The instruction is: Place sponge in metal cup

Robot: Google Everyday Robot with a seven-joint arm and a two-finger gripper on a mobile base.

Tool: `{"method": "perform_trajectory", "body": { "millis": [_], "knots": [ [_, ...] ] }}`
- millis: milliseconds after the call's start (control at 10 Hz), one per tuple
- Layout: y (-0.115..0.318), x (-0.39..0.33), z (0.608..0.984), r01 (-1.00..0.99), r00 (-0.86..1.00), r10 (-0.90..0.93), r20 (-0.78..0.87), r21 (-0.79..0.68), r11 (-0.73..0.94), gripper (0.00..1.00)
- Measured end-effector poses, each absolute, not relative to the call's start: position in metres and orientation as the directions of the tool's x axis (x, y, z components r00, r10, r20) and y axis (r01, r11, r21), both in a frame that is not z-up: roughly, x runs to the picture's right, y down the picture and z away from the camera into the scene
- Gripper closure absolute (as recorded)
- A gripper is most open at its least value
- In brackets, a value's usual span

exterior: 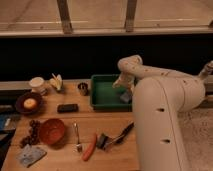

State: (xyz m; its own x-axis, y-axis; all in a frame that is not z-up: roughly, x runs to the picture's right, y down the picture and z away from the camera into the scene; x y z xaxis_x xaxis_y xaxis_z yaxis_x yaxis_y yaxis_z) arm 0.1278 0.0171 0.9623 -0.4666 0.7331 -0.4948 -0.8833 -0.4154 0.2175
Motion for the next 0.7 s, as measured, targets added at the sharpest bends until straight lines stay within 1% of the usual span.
{"method": "perform_trajectory", "body": {
  "millis": [700],
  "knots": [
    [0.023, 0.156, 0.975, -0.851, -0.525, 0.706, -0.476, 0.296, -0.434, 0.22]
  ]
}}
